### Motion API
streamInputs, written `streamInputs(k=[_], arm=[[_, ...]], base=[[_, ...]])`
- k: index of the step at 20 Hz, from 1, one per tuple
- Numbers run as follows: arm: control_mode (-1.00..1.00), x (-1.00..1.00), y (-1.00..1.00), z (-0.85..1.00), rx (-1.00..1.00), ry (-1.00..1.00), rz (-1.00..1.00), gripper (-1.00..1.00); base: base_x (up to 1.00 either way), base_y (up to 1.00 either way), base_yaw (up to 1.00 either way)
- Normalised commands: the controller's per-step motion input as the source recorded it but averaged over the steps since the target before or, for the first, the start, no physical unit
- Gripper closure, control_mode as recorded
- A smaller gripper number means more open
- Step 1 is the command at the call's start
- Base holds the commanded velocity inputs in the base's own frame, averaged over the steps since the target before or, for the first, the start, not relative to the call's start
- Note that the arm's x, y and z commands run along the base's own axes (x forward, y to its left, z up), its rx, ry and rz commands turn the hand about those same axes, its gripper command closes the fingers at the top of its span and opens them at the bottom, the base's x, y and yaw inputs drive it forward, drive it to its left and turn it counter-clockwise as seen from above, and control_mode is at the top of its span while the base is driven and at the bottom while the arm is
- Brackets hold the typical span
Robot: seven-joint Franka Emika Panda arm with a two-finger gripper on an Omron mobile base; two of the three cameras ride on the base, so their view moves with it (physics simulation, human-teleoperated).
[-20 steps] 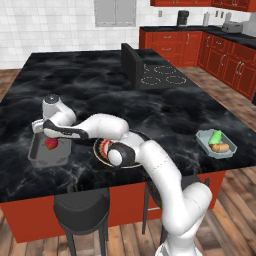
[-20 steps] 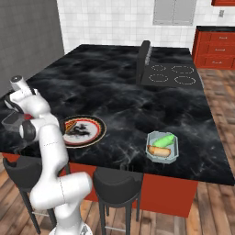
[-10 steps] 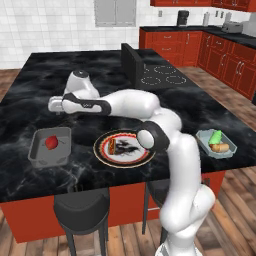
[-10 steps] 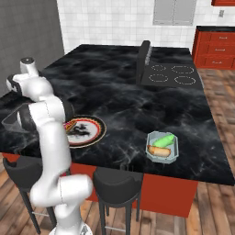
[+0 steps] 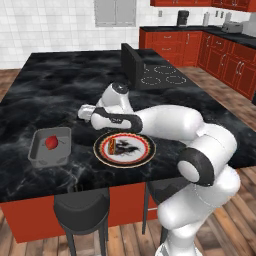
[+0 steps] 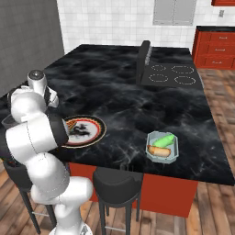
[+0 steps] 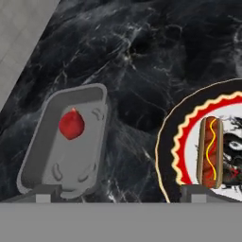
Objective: Place one cooked food and one vegetable from the large plate to each tupperware container.
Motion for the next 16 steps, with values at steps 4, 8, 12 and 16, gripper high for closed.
streamInputs(k=[4, 8, 12, 16], arm=[[-1.00, -0.63, -0.96, 0.12, 0.00, 0.00, -0.16, -1.00], [-1.00, -0.04, -0.65, 0.52, 0.00, 0.10, -0.10, -1.00], [-1.00, 0.00, -0.46, 0.43, 0.00, 0.18, -0.12, -1.00], [-1.00, 0.00, -0.19, 0.08, -0.08, 0.16, -0.09, -1.00]], base=[[0.00, 0.00, 0.00], [0.00, 0.00, 0.00], [0.00, 0.00, 0.00], [0.00, 0.00, 0.00]])
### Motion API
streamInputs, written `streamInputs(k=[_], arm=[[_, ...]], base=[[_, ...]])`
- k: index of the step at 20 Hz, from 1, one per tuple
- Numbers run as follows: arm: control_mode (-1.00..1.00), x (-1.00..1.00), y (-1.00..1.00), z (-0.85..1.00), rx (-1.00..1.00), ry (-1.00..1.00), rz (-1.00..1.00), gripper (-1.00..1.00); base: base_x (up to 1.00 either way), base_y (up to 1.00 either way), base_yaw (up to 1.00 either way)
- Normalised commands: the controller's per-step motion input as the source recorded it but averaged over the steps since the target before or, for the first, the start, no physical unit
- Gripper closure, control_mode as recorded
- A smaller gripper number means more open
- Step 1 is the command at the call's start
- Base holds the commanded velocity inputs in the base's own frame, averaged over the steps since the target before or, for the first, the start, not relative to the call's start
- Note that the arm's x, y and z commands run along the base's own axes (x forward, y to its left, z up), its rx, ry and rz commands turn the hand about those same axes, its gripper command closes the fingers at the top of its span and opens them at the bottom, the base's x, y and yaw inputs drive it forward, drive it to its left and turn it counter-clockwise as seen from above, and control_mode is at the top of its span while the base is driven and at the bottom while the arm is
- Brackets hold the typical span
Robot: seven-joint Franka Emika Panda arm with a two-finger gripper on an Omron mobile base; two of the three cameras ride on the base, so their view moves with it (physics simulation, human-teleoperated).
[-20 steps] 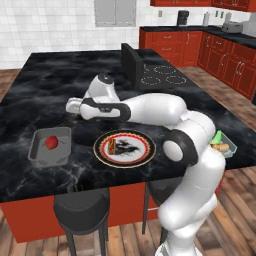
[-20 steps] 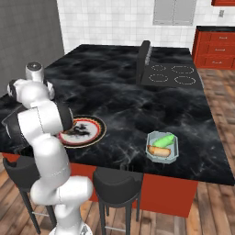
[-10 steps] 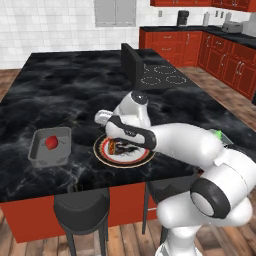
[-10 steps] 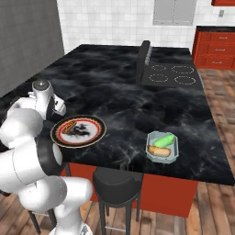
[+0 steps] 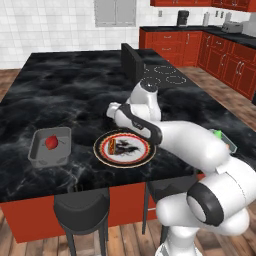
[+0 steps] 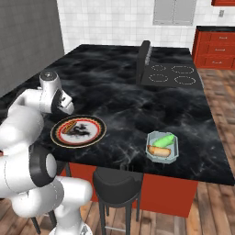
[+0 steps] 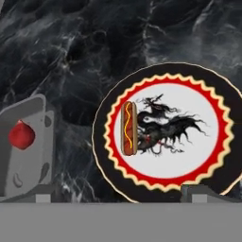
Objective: Place one cooked food and one vegetable from the large plate to each tupperware container.
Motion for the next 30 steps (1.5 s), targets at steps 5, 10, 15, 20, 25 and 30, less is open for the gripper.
streamInputs(k=[5, 10, 15, 20, 25, 30], arm=[[-1.00, -0.07, 0.00, -0.25, -0.14, 0.16, -0.02, -1.00], [-1.00, -0.32, 0.00, -0.45, -0.04, 0.05, 0.00, -1.00], [-1.00, -0.04, -0.01, -0.51, 0.00, 0.00, 0.00, -1.00], [-1.00, 0.29, 0.00, -0.64, -0.03, 0.00, 0.00, -1.00], [-1.00, 0.74, 0.00, -0.41, -0.08, 0.06, 0.00, -1.00], [-1.00, 0.85, 0.03, -0.04, -0.07, 0.04, 0.00, -1.00]], base=[[0.00, 0.00, 0.00], [0.00, 0.00, 0.00], [0.00, 0.00, 0.00], [0.00, 0.00, 0.00], [0.00, 0.00, 0.00], [0.00, 0.00, 0.00]])
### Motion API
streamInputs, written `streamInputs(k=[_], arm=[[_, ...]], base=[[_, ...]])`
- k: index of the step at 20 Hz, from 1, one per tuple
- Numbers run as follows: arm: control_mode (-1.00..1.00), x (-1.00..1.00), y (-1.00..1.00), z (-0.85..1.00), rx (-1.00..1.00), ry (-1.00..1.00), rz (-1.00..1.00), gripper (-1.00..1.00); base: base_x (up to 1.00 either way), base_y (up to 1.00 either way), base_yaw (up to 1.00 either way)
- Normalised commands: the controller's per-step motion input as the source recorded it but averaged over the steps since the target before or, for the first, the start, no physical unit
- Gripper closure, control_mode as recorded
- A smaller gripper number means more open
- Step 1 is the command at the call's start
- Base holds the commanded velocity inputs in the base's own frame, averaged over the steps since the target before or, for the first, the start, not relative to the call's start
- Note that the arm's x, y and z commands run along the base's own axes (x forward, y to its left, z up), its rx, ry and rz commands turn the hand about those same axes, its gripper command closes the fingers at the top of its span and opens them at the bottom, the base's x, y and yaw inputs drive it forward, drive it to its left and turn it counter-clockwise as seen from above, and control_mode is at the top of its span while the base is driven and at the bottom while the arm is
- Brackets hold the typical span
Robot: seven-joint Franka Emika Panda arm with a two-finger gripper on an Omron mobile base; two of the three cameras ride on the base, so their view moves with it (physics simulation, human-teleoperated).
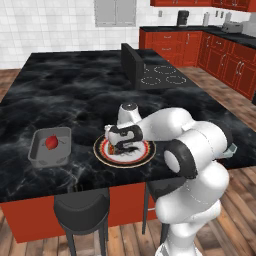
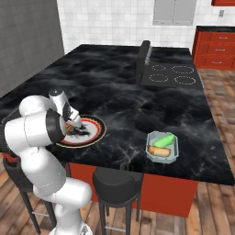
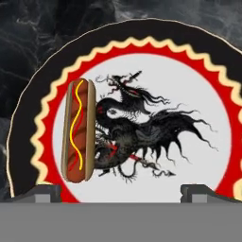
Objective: Place one cooked food and one vegetable from the large plate to each tupperware container.
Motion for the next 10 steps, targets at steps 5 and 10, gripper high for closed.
streamInputs(k=[5, 10], arm=[[-1.00, 0.69, 0.31, -0.06, -0.09, 0.05, 0.00, -1.00], [-1.00, 0.11, 0.48, -0.29, -0.13, 0.12, 0.00, -1.00]], base=[[0.00, 0.00, 0.00], [0.00, 0.00, 0.00]])
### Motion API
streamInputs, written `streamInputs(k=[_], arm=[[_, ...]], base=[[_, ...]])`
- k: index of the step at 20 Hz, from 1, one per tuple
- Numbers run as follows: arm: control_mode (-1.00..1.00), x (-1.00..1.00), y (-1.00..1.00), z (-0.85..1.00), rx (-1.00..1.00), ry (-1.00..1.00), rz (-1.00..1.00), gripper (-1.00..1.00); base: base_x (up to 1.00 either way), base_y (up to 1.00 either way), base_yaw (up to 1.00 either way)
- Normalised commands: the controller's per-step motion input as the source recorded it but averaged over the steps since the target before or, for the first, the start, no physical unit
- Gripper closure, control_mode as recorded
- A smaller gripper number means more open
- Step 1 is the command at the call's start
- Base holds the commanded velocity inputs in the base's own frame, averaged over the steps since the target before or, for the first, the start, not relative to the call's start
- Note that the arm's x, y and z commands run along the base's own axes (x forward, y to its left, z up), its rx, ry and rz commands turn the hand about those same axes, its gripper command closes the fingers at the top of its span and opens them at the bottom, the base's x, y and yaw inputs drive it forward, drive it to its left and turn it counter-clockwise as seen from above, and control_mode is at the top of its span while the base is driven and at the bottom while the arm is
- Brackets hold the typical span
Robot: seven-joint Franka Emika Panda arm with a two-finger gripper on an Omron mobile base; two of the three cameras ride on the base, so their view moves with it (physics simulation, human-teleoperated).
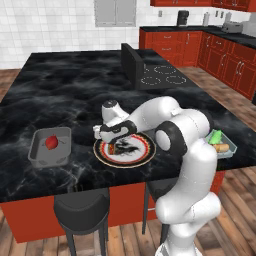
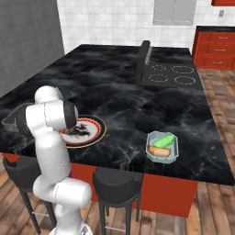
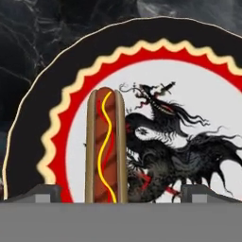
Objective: Place one cooked food and one vegetable from the large plate to each tupperware container.
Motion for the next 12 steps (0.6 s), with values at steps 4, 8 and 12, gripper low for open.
streamInputs(k=[4, 8, 12], arm=[[-1.00, 0.24, 0.10, -0.57, -0.11, 0.07, 0.00, -1.00], [-1.00, 0.25, -0.21, -0.64, -0.03, 0.02, -0.02, -1.00], [-1.00, 0.33, -0.43, -0.52, 0.00, 0.00, -0.03, -1.00]], base=[[0.00, 0.00, 0.00], [0.00, 0.00, 0.00], [0.00, 0.00, 0.00]])
